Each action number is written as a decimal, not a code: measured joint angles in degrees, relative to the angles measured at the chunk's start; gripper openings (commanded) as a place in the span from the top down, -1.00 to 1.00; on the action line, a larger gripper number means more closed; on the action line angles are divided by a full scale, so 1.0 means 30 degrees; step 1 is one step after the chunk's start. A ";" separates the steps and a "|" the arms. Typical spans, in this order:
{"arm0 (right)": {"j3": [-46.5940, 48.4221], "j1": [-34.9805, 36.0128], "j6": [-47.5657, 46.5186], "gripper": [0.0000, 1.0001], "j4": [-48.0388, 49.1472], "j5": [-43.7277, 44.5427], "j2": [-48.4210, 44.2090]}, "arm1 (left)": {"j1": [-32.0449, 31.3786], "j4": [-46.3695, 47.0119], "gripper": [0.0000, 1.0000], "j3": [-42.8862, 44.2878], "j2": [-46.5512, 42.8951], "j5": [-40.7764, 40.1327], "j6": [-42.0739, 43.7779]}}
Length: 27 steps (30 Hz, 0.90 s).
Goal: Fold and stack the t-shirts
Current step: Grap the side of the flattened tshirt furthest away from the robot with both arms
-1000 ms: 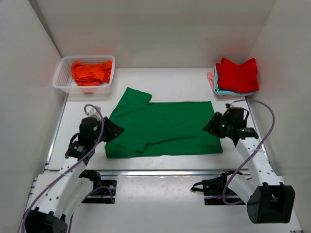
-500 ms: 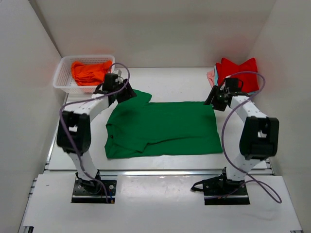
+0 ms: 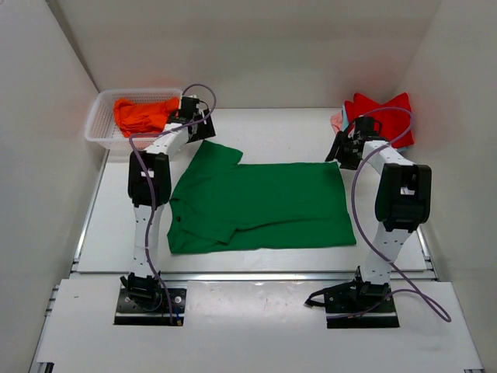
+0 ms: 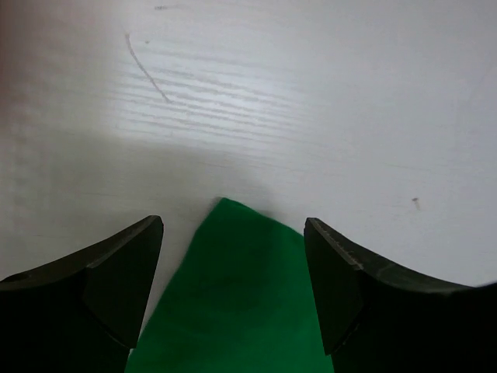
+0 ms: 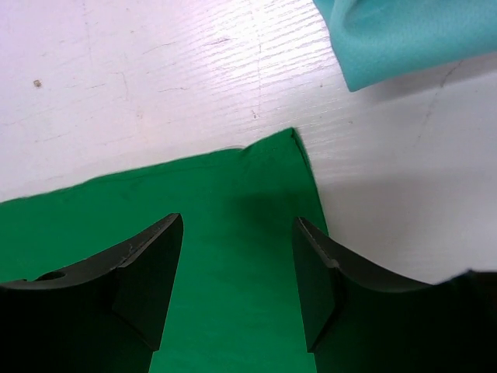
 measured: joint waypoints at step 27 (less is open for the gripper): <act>0.2149 -0.0459 -0.0015 -0.05 -0.0102 0.0204 0.2922 | -0.0823 -0.3126 1.00 -0.0780 -0.0051 0.0925 0.2120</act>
